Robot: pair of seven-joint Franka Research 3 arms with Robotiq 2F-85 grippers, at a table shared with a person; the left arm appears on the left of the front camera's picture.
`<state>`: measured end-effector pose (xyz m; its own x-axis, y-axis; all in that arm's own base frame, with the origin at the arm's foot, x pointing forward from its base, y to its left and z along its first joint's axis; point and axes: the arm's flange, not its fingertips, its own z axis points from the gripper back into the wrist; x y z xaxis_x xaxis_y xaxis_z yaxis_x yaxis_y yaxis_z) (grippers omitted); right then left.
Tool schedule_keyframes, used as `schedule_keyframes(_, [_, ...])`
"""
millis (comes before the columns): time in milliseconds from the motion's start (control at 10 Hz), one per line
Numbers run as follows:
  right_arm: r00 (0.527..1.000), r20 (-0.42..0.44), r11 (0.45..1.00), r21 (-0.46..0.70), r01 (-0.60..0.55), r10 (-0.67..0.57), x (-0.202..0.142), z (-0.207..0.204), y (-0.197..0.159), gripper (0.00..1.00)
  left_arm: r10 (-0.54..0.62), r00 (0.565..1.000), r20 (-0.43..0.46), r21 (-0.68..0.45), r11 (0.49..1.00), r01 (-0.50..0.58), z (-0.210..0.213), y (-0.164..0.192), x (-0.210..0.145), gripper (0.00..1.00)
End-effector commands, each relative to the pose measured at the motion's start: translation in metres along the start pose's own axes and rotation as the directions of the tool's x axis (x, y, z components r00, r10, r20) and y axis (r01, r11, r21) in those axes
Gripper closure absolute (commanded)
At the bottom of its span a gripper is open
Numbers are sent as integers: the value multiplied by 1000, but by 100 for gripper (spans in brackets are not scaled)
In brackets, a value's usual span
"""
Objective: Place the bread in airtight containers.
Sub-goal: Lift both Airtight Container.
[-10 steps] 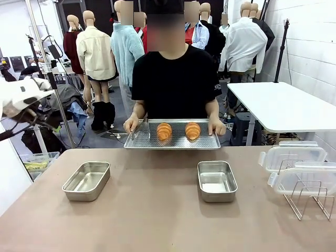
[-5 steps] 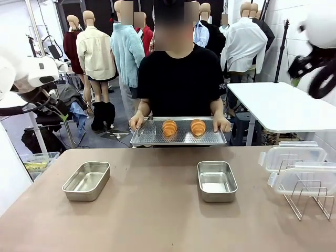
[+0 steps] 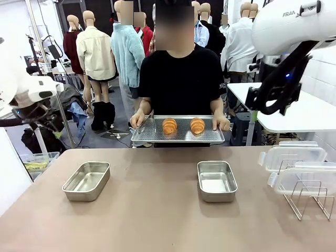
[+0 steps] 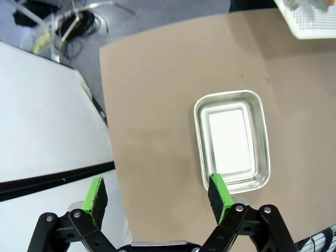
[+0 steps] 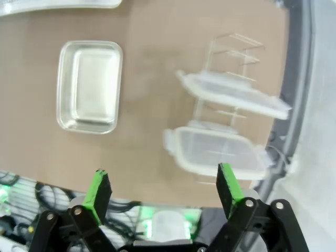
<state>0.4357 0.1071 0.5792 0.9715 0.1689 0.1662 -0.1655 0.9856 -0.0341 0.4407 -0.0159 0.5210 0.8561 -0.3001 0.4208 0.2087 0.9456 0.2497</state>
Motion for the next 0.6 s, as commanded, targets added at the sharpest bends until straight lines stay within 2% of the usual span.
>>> schedule_keyframes(0, [996,26,994,69,89,-91,-15,-21,15,0,54,997,-57,-51,997,-57,-18,1,-5,0])
schedule_keyframes(100, [992,49,992,66,110,-113,-18,-34,23,0,72,994,-87,-54,996,-76,-26,-1,-9,0])
schedule_keyframes(200, [991,84,994,48,100,-103,-23,-44,21,0,56,986,-155,-41,997,-63,-36,-8,-11,0])
schedule_keyframes(300, [998,-3,996,65,64,-64,-9,-22,19,0,38,997,-66,-37,998,-41,-29,4,-9,0])
schedule_keyframes(400, [998,-3,996,65,64,-64,-9,-22,19,0,38,997,-66,-37,998,-41,-29,4,-9,0])
schedule_keyframes(500, [996,25,995,64,80,-82,-14,-36,21,0,39,993,-111,-46,998,-44,-39,0,-13,0])
